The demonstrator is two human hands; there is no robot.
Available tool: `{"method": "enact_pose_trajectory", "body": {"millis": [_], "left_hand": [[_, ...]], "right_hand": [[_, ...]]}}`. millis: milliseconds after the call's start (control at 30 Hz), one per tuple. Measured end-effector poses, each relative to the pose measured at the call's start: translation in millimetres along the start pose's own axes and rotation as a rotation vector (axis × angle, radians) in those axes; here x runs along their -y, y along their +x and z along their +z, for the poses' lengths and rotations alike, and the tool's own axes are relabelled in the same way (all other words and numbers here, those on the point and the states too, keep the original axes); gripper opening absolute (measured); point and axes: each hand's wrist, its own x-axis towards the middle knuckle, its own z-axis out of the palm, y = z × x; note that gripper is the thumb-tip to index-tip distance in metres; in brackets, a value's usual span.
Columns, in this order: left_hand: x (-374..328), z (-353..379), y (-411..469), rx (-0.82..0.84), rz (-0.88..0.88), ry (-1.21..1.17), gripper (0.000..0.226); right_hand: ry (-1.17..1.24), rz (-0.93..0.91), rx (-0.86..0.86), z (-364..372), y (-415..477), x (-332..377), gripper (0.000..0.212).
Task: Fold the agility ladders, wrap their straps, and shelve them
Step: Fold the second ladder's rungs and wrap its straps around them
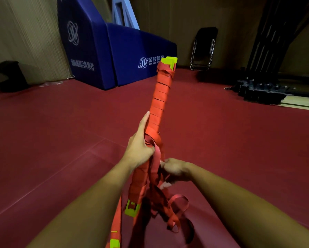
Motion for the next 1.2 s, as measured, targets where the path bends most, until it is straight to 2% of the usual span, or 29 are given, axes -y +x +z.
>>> {"method": "enact_pose_trajectory", "body": {"millis": [133,233,300,400,433,567,700,800,867,933,1067,1200], "left_hand": [[3.7,0.7,1.6,0.001,0.008,-0.007,0.112],[5.0,0.3,2.2,-0.004,0.012,0.007,0.111],[4.9,-0.2,2.2,-0.003,0.005,0.013,0.111],[4.0,-0.1,1.6,0.009,-0.006,0.006,0.112],[3.9,0.0,1.5,0.012,-0.01,0.01,0.112],[5.8,0.2,1.7,0.025,-0.023,0.028,0.111],[6.9,2.6,5.8,0.037,-0.098,0.078,0.111],[5.5,4.9,8.7,0.016,-0.091,0.14,0.096],[2.4,5.3,10.0,0.003,-0.04,0.144,0.076],[-1.1,5.1,9.7,-0.004,-0.008,0.14,0.057],[-3.0,5.2,10.2,-0.025,-0.014,0.142,0.051],[-2.9,3.8,9.7,-0.03,-0.02,0.133,0.05]], "right_hand": [[0.346,0.026,0.025,-2.1,-9.9,10.1,0.069],[0.383,0.056,0.037,-6.8,-14.2,13.6,0.078],[0.354,0.032,0.03,-9.4,-14.4,12.1,0.062],[0.278,-0.079,-0.003,-11.6,-15.2,13.1,0.008],[0.236,-0.129,-0.036,-13.6,-17.5,16.3,0.005],[0.191,-0.279,-0.187,-26.3,-23.7,32.0,0.018],[0.176,-0.305,-0.242,-31.1,-26.9,32.6,0.026],[0.137,-0.307,-0.259,-27.9,-27.6,28.3,0.026],[0.066,-0.301,-0.283,-27.1,-27.3,26.3,0.026],[-0.026,-0.283,-0.297,-27.0,-23.9,21.7,0.026],[-0.21,-0.182,-0.294,-22.5,-17.2,10.8,0.036],[-0.355,-0.004,-0.167,-8.3,-18.7,-10.5,0.017]]}}
